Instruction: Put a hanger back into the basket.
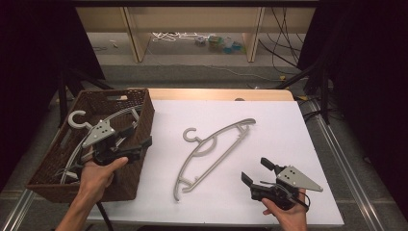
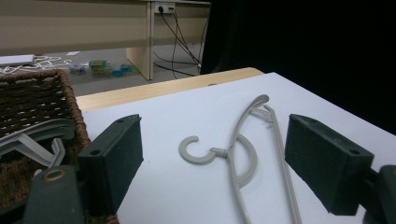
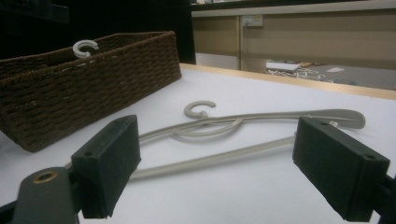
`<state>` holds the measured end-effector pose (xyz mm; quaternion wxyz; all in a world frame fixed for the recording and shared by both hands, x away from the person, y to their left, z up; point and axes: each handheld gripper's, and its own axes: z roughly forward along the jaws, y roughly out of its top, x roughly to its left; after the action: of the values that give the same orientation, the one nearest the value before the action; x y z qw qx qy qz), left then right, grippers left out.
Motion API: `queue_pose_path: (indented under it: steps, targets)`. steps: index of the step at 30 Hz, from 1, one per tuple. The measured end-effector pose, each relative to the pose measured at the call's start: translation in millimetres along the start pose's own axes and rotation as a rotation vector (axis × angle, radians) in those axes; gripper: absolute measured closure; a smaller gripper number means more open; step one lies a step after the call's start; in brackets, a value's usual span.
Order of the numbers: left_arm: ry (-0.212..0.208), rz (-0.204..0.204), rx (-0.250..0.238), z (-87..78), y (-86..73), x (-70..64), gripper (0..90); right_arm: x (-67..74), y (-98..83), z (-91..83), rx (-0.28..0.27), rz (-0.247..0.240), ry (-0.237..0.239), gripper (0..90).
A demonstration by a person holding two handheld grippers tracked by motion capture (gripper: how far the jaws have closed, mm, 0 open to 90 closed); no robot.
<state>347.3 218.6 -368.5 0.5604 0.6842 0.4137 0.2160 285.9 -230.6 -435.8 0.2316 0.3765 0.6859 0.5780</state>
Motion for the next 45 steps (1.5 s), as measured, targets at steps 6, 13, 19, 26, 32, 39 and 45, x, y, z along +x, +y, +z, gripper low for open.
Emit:
queue_pose_path:
  steps: [6,13,19,26,32,39,45]
  targets:
    - [-0.011,0.000,0.002,4.6,-4.6,-6.3,17.6,0.5,0.2,-0.9,0.010,0.008,0.001,15.9]
    - [-0.014,0.002,0.006,9.1,-9.0,-11.4,17.5,0.9,0.1,-0.3,0.007,0.006,0.004,15.9]
    - [-0.043,0.078,0.020,16.9,-9.5,-22.1,17.6,1.2,0.3,-0.7,0.014,0.000,-0.002,15.9]
    - [-0.088,0.187,0.125,44.2,-19.0,-33.8,17.6,2.6,0.5,1.5,0.003,-0.007,0.008,15.9]
    - [-0.087,0.242,0.245,72.0,-26.2,-42.7,17.9,3.4,1.1,-0.1,0.017,-0.009,0.007,16.0]
    - [-0.052,0.267,0.400,111.1,-39.5,-51.2,19.7,3.6,1.1,-0.2,0.001,-0.013,0.001,16.0]
    - [-0.037,0.273,0.498,136.1,-45.8,-48.9,22.5,2.7,0.8,-0.2,-0.013,-0.005,0.010,16.0]
